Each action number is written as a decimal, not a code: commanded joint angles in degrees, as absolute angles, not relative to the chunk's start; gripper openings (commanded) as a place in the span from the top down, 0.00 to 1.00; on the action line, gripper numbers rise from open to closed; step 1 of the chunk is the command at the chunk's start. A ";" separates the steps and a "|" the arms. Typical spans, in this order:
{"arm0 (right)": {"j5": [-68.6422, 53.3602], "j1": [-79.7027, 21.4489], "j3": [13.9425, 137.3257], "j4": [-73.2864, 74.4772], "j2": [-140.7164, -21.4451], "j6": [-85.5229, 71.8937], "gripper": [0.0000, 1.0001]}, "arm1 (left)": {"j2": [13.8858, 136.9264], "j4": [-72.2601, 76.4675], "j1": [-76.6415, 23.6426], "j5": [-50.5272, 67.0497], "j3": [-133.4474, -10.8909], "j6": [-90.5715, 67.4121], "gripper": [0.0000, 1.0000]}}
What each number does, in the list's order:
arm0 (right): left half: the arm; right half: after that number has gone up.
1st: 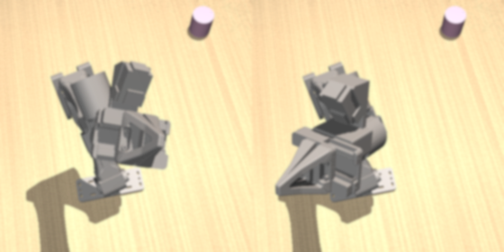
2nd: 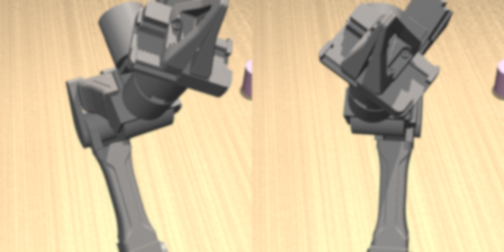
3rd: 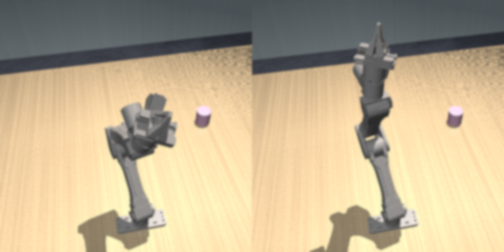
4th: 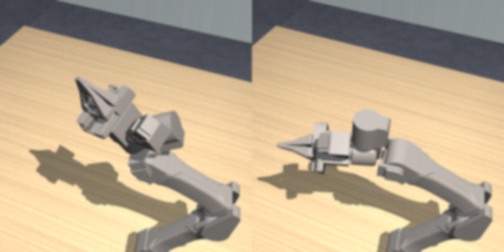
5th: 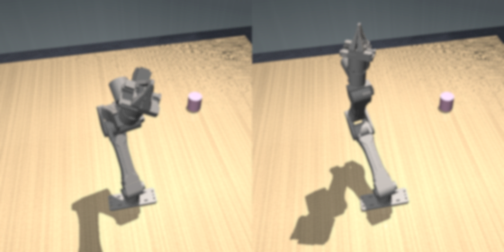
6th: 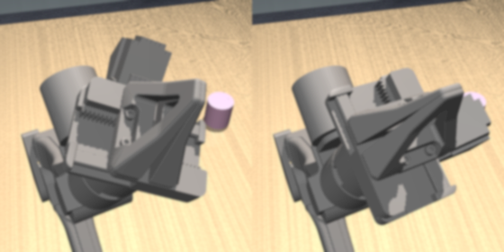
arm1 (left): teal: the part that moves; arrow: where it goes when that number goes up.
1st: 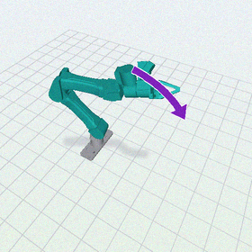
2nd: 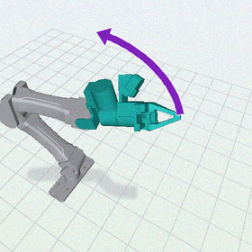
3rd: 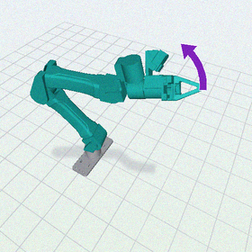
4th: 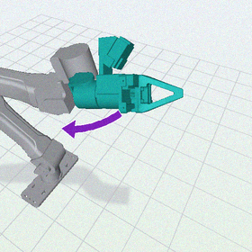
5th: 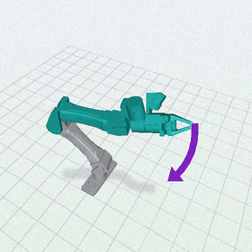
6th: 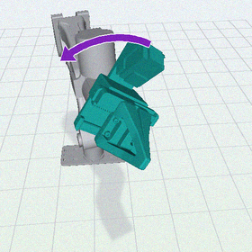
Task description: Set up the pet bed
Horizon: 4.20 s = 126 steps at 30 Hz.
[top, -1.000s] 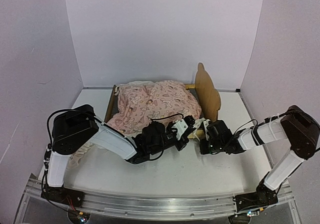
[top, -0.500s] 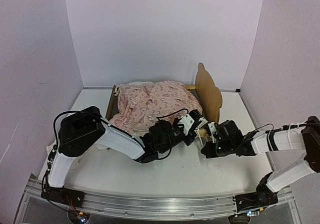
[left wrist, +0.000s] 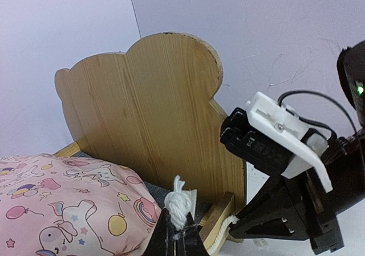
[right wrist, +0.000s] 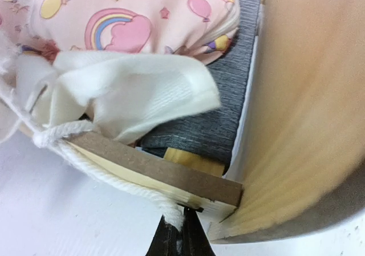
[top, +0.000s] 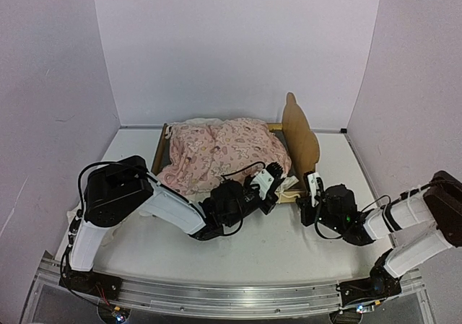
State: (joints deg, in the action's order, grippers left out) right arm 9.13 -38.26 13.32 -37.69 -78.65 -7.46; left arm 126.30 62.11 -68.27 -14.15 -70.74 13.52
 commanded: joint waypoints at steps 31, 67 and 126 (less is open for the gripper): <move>23.40 -25.87 13.87 -37.47 -86.68 -45.21 1.00 | 113.08 72.51 -70.08 2.17 -53.21 5.33 1.00; 8.87 -17.86 16.60 -14.67 -70.29 -40.31 0.59 | 119.62 57.91 -72.51 3.63 -50.79 0.91 0.79; 34.84 -50.44 59.48 28.38 -92.34 -58.07 0.46 | 68.18 -11.03 -36.04 -13.62 -38.39 -36.11 0.51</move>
State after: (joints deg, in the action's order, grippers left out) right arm 30.15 -49.56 57.82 22.79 -92.53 -55.68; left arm 67.92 -15.09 -36.21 -15.73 -38.54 -36.29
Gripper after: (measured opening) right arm 0.536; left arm 0.505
